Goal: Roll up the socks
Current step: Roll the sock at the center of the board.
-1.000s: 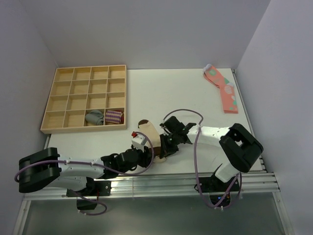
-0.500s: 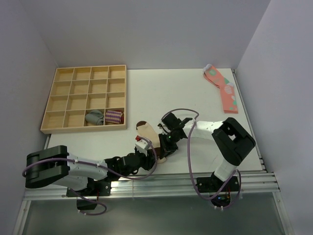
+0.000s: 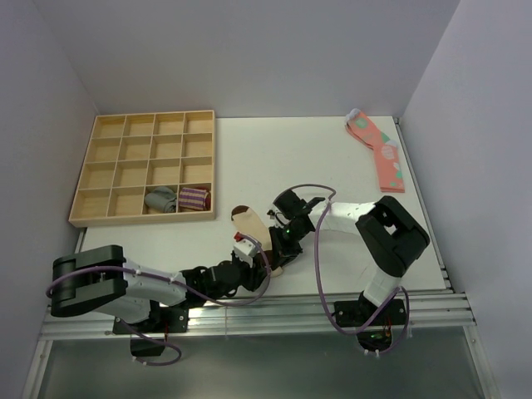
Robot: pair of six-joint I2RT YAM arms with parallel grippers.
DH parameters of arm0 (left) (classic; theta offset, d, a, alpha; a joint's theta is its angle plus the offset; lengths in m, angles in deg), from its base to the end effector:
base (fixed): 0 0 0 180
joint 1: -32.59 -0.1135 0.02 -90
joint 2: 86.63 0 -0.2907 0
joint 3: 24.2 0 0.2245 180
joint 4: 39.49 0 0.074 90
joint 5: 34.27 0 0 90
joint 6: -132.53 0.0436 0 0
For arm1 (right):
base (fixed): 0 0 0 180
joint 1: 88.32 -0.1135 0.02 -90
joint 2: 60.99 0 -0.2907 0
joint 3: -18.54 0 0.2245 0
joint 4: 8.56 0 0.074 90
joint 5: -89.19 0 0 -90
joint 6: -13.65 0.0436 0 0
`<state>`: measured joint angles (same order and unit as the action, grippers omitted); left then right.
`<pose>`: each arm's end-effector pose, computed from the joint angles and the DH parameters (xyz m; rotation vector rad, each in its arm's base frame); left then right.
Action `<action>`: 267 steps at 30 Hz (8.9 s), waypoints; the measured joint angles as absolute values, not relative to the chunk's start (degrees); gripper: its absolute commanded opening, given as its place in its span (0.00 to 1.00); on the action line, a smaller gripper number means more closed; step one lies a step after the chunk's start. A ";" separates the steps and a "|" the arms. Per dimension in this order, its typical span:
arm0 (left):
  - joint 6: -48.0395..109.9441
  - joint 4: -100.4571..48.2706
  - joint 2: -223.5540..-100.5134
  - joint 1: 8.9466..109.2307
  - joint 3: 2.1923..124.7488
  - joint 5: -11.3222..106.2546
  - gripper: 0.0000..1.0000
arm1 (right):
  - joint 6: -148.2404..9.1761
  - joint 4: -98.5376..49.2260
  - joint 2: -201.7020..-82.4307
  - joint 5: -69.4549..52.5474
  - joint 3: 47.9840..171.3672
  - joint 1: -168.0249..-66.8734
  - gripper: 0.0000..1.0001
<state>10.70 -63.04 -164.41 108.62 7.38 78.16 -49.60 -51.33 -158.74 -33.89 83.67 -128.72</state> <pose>0.0691 -0.2088 0.1916 0.5121 1.9694 -0.8510 0.1949 0.1971 0.1736 0.4523 -2.8540 -0.9192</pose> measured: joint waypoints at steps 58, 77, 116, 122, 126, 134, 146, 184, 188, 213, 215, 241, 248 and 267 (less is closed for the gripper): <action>0.77 -72.35 -177.48 103.77 9.41 65.55 0.00 | -44.16 -34.08 -142.30 -27.88 67.14 -127.26 0.38; -9.13 -65.79 -177.50 89.97 11.09 41.20 0.00 | -39.86 -11.90 -115.05 -18.18 47.34 -128.03 0.42; -12.89 -62.29 -181.34 81.93 13.48 25.18 0.03 | -34.61 1.00 -125.63 -1.44 42.58 -145.20 0.04; -12.60 -60.92 -179.31 82.46 12.97 27.87 0.23 | -31.75 -13.01 -128.51 0.07 51.23 -145.20 0.01; -11.71 -57.90 -176.06 84.18 12.75 32.74 0.32 | -30.48 -22.39 -131.40 -0.32 57.29 -144.86 0.01; -7.73 -47.87 -165.80 91.09 12.69 50.21 0.38 | -30.00 -29.78 -137.63 -5.02 63.67 -141.49 0.00; -0.52 -47.02 -157.00 108.03 9.13 78.67 0.39 | -35.90 -38.41 -144.10 -14.57 70.90 -135.35 0.00; 11.77 -64.26 -173.13 112.31 10.42 82.03 0.12 | -43.22 -47.31 -151.13 -20.71 78.38 -132.16 0.03; 11.13 -64.76 -173.37 112.01 10.39 80.85 0.00 | -43.03 -46.02 -150.15 -20.84 77.18 -131.98 0.15; -7.07 -65.38 -174.39 88.79 8.34 40.26 0.00 | -40.01 -19.81 -121.26 -9.94 53.35 -132.00 0.45; -7.16 -63.28 -174.44 87.66 9.24 37.75 0.00 | -40.01 -15.02 -118.46 -9.59 50.36 -132.31 0.47; -7.90 -52.87 -180.47 77.82 15.57 17.36 0.00 | -41.74 14.75 -122.46 -7.58 38.10 -144.18 0.49; -8.43 -52.70 -181.02 76.86 15.57 15.81 0.00 | -41.61 15.97 -126.74 -4.67 38.10 -147.26 0.48; -12.80 -52.96 -183.60 74.00 15.95 12.11 0.00 | -39.53 17.92 -130.57 5.03 38.10 -154.08 0.43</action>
